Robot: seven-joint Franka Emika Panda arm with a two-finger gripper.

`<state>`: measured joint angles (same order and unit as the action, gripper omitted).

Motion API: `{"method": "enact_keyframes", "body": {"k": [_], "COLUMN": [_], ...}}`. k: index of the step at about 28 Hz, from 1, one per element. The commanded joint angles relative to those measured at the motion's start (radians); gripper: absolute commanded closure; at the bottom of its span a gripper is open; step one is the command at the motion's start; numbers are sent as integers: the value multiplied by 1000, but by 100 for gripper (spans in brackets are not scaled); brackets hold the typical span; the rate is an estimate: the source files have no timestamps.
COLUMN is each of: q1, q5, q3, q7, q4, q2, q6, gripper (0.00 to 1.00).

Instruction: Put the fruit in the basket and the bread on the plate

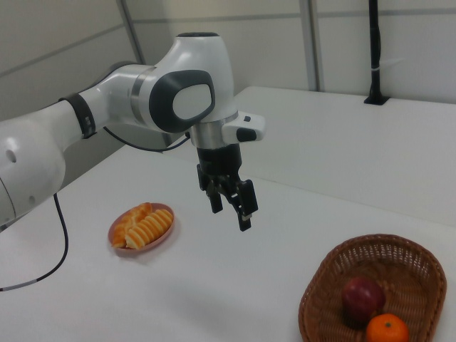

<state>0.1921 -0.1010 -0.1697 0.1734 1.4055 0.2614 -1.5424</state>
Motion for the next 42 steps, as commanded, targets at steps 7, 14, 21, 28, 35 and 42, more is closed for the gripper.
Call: {"method": "enact_keyframes", "body": {"k": [7, 14, 21, 28, 35, 42], "q1": [41, 56, 69, 67, 70, 69], "q5": [119, 127, 118, 84, 83, 75], "q3": [1, 3, 6, 4, 4, 4], "q7": [-92, -160, -163, -160, -161, -169], "q4": [-3, -3, -3, -5, -3, 4], "q2": [-30, -25, -25, -30, -27, -24], "q6": [-1, -1, -2, 2, -1, 5], "gripper": [0, 0, 0, 0, 0, 0]}}
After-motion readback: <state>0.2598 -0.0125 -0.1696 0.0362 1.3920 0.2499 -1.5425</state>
